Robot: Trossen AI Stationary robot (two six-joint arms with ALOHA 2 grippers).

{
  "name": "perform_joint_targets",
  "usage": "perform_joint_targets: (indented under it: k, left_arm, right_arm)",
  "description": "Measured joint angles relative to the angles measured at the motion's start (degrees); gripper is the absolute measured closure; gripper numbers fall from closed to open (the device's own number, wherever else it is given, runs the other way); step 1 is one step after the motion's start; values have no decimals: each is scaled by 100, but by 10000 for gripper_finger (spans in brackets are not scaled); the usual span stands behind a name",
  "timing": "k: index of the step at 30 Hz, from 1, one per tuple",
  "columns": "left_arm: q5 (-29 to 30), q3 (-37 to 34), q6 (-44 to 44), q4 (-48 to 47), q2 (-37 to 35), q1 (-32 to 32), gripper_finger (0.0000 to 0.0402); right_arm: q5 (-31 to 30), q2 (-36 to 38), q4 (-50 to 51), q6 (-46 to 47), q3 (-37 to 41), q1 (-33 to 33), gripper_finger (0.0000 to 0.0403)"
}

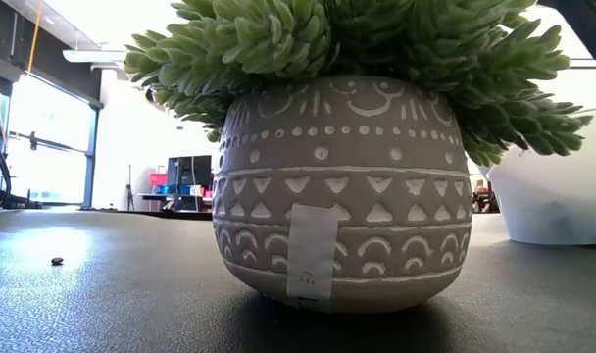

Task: Sort candy
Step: Put the transparent candy wrapper into the purple bucket

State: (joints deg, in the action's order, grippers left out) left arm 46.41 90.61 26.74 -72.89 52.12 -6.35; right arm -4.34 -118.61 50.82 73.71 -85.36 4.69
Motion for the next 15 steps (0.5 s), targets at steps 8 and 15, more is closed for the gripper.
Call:
perform_joint_targets:
  k: [8, 15]
  left_arm:
    - [0, 0, 0, -58, 2, 0, 289]
    - [8, 0, -94, -63, 4, 0, 289]
  right_arm:
    - [-10, 78, -65, 86, -2, -89, 246]
    - [-125, 258, -24, 89, -7, -176, 246]
